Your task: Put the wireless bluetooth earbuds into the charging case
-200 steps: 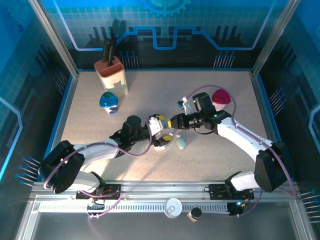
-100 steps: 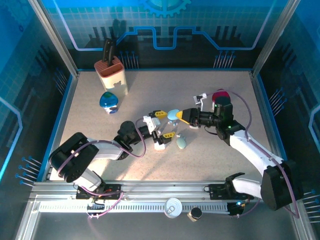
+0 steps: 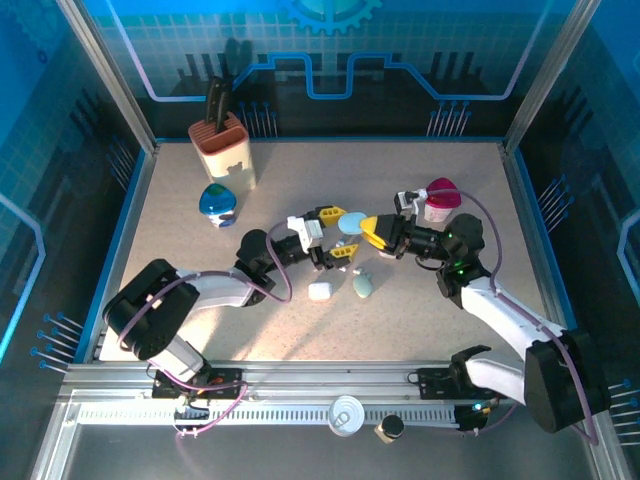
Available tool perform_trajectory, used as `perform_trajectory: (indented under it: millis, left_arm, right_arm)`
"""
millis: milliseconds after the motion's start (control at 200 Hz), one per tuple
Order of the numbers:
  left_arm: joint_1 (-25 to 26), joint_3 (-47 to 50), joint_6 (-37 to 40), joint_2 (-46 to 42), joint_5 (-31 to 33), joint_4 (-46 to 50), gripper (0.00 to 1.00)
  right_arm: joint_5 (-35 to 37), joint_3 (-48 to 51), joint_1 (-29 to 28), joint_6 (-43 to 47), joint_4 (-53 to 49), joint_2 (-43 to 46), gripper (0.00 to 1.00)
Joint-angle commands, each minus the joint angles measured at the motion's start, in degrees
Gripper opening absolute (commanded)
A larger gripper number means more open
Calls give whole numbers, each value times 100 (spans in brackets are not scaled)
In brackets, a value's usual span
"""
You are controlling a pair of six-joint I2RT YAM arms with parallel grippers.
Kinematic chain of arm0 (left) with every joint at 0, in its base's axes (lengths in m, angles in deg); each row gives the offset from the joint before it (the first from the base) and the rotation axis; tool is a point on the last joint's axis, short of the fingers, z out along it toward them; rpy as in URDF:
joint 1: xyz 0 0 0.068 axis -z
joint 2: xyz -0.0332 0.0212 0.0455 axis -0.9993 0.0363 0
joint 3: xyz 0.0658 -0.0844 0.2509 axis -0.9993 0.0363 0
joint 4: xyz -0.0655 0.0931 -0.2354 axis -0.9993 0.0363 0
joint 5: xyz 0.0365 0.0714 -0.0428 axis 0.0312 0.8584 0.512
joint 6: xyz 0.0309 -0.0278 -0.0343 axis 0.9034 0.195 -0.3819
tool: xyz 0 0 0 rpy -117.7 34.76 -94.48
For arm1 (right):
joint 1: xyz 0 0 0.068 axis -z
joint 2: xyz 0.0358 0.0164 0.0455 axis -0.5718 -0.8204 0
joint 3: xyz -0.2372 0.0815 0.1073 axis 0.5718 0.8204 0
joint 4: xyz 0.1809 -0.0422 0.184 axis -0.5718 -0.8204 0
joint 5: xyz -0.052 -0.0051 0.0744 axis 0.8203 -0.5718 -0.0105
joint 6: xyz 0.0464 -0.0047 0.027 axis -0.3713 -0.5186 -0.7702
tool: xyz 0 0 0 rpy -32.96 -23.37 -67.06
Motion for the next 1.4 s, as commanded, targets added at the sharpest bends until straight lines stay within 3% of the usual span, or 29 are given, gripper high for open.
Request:
perform_trajectory:
  millis: [0, 310, 745, 1221, 1396]
  left_arm:
    - [-10, -259, -216, 49, -345, -192, 67]
    - [1, -352, -245, 58, -438, -198, 61]
    - [13, -498, -305, 81, -460, -199, 57]
    - [20, -508, -350, 128, -570, -199, 38]
    - [21, -494, -302, 189, -574, -197, 34]
  right_arm:
    - [-29, 137, 72, -855, 1394, -180, 17]
    - [-47, 185, 72, -1055, 1742, -267, 16]
    - [-215, 165, 72, -689, 1136, -56, 16]
    - [-201, 183, 75, -675, 1163, -128, 15]
    - [-189, 142, 80, -711, 1201, -110, 21]
